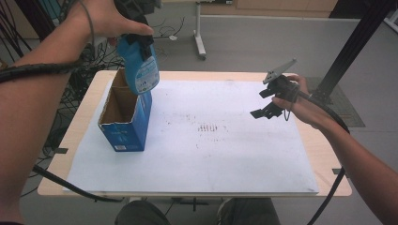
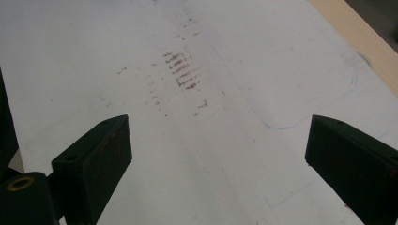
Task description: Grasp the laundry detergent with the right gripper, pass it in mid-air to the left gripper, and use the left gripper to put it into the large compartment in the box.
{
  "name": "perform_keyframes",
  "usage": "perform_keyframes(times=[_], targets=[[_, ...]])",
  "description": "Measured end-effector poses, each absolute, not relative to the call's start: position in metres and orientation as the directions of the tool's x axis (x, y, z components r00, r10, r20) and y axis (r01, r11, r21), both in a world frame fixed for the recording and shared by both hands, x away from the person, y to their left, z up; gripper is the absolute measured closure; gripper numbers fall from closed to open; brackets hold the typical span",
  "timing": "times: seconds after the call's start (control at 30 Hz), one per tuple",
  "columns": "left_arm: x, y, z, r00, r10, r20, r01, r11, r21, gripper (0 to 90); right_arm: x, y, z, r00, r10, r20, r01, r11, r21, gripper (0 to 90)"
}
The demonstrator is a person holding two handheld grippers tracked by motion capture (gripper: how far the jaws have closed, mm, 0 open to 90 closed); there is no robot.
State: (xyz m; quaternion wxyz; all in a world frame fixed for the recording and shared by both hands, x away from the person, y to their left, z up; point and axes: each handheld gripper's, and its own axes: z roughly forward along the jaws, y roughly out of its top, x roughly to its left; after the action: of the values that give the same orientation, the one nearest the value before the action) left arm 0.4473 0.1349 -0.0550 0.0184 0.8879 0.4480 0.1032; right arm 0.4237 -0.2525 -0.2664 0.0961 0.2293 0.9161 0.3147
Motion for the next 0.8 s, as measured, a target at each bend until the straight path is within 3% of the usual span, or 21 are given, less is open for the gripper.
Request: perform_keyframes(times=[0.33, 0.8], targets=[[0.453, 0.175, -0.038, 0.354, 0.924, 0.143, 0.914, -0.374, 0.156, 37.4, 0.428, -0.276, -0.258, -0.855, 0.516, -0.044, 0.385, 0.691, 0.612, 7.7], [0.453, 0.214, -0.039, 0.103, 0.988, 0.111, 0.986, -0.117, 0.122, 37.3, 0.428, -0.275, -0.254, -0.865, 0.495, -0.079, 0.353, 0.713, 0.606, 8.1]])
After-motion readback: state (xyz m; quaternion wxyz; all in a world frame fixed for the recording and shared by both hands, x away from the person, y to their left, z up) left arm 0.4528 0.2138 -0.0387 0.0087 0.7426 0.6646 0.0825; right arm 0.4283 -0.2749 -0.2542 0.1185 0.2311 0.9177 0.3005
